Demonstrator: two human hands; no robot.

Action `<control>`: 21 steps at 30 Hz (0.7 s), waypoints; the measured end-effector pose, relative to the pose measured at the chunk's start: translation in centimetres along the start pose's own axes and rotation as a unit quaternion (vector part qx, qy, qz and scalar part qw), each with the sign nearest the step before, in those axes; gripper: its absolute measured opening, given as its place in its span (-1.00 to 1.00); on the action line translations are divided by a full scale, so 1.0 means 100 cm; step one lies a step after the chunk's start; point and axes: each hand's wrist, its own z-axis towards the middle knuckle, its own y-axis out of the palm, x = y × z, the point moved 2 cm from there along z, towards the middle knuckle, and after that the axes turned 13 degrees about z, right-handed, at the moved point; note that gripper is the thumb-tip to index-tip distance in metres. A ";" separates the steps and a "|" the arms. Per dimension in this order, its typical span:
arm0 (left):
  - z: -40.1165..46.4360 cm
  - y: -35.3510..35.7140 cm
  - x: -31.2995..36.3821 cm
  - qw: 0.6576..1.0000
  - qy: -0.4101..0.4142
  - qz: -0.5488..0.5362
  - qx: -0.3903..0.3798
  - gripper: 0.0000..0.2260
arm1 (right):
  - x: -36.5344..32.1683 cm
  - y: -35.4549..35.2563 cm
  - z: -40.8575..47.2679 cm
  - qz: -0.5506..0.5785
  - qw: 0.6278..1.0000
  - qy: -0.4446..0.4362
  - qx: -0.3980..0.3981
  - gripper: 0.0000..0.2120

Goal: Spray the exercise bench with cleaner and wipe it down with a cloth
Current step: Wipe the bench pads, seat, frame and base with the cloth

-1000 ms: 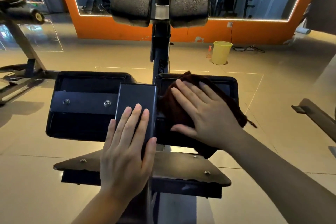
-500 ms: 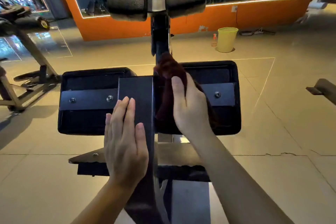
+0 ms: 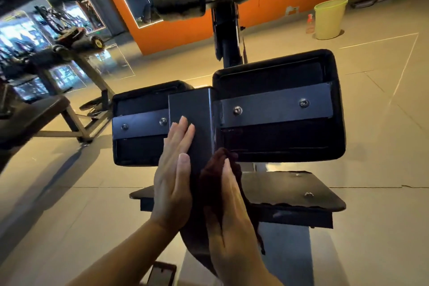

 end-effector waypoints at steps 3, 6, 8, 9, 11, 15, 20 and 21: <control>0.000 -0.001 -0.003 1.000 0.006 -0.018 -0.011 -0.60 | -0.009 0.008 0.037 -0.066 0.997 -0.023 0.024 -0.40; -0.001 -0.002 -0.003 0.996 -0.018 -0.091 -0.009 -0.61 | -0.019 0.015 0.087 -0.198 0.969 -0.096 0.108 -0.46; -0.001 0.000 -0.002 0.994 -0.022 -0.110 0.010 -0.57 | -0.018 0.015 0.099 -0.226 0.957 -0.118 0.135 -0.50; -0.001 0.002 -0.002 0.994 -0.020 -0.105 0.015 -0.56 | -0.015 0.014 0.096 -0.222 0.960 -0.109 0.129 -0.50; -0.003 0.003 -0.004 0.997 -0.026 -0.068 0.024 -0.52 | -0.011 0.013 0.069 -0.184 0.976 -0.075 0.090 -0.48; -0.001 0.005 0.007 0.999 -0.022 0.019 0.037 -0.52 | -0.005 -0.006 0.014 -0.180 0.978 -0.100 0.026 -0.50; -0.001 0.000 0.010 0.998 -0.037 0.021 0.040 -0.52 | -0.016 -0.006 0.035 -0.225 0.969 -0.106 -0.008 -0.43; 0.000 0.000 0.009 0.998 -0.042 0.009 0.039 -0.54 | -0.021 -0.006 0.054 -0.237 0.965 -0.113 -0.007 -0.45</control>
